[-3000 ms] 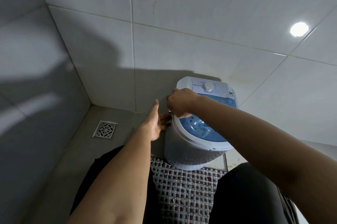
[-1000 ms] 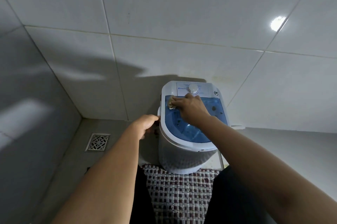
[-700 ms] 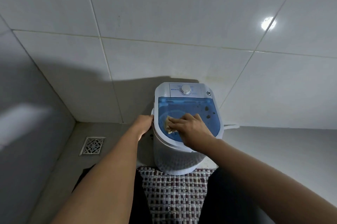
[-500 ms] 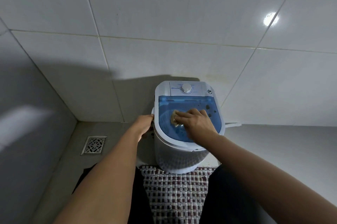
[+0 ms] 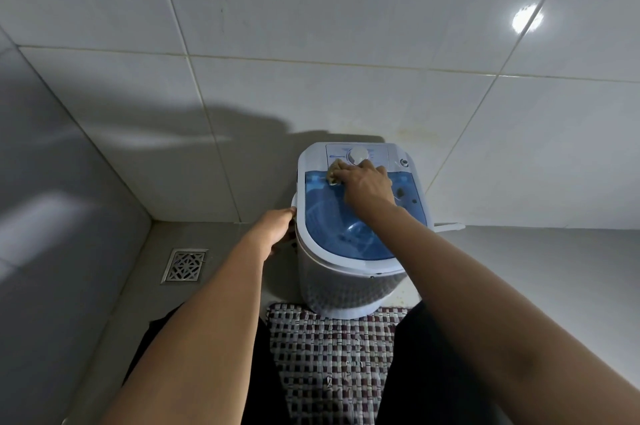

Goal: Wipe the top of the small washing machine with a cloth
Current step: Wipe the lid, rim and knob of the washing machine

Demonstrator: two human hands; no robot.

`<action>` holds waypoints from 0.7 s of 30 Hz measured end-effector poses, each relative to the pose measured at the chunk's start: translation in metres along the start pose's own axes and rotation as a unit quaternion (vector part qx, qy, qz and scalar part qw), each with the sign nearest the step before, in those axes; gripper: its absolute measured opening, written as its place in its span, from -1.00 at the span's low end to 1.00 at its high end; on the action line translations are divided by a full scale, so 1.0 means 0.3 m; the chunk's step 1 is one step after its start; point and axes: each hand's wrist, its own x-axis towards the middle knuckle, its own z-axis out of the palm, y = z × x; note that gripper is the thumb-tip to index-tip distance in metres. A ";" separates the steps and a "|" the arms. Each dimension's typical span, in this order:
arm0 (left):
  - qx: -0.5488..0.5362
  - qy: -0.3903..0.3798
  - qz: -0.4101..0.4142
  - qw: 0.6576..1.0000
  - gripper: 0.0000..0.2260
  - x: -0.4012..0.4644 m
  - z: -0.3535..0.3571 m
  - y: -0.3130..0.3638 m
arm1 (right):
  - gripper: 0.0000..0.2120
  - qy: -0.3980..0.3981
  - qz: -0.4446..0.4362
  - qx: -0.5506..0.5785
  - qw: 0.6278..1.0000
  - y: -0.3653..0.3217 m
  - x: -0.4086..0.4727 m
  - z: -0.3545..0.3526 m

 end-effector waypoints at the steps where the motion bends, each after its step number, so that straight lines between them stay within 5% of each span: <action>1: -0.004 0.000 -0.001 1.000 -0.55 -0.026 0.003 0.010 | -0.57 -0.002 -0.005 0.000 1.000 -0.007 -0.010 -0.004; 7: -0.021 0.006 0.006 1.000 -0.55 0.017 0.010 -0.002 | -0.52 -0.016 -0.037 0.002 0.999 -0.067 -0.105 -0.008; 11: -0.030 -0.009 0.007 0.999 -0.79 -0.072 0.030 0.035 | -0.54 -0.007 -0.075 0.009 0.997 -0.087 -0.180 -0.007; 21: -0.038 -0.020 0.024 0.999 -0.74 -0.041 0.033 0.026 | -0.50 0.081 -0.152 -0.001 0.985 0.047 -0.415 0.037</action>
